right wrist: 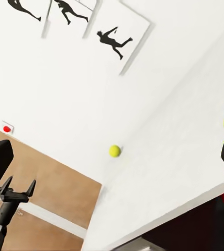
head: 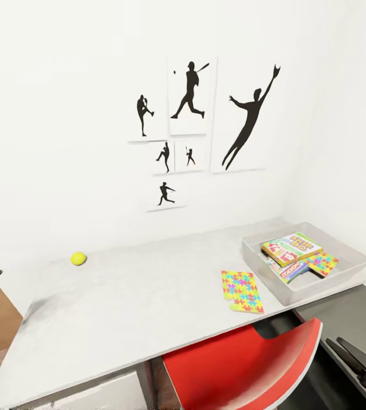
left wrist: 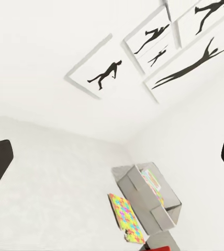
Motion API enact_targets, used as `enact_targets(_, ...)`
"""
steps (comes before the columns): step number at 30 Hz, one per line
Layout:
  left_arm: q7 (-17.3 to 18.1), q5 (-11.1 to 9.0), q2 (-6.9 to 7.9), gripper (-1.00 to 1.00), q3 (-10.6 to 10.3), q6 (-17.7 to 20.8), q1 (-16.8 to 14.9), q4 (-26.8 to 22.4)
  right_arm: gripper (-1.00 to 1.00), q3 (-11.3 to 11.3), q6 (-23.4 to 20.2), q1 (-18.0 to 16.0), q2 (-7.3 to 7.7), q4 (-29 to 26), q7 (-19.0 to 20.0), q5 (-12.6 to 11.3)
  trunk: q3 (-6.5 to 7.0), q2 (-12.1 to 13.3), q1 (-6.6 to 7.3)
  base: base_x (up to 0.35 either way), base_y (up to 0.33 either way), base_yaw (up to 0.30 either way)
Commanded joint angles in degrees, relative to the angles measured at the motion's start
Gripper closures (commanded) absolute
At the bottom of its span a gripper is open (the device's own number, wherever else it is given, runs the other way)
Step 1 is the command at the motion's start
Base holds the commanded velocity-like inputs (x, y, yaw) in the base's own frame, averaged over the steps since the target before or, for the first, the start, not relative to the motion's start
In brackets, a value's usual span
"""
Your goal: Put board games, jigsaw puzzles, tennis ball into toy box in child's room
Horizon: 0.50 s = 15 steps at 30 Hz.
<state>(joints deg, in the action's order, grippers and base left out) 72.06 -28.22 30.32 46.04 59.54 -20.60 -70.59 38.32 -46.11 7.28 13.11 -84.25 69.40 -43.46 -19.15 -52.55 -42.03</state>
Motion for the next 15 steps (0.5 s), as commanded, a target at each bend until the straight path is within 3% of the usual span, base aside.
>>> enact_targets(1,0.10,-0.08,0.00,-1.00,0.01,0.40,-0.05,0.02,-1.00,0.00,-0.39,0.02,0.02,-0.04,-0.06,-0.30,-0.15,-0.05,-0.01,0.000,0.041,0.169)
enact_targets(15,0.10,-0.08,0.00,-1.00,0.01,0.40,-0.05,0.02,-1.00,0.00,-0.39,0.02,0.04,-0.01,-0.08,-0.22,-1.30,-0.05,-0.01,0.013,0.095,0.168)
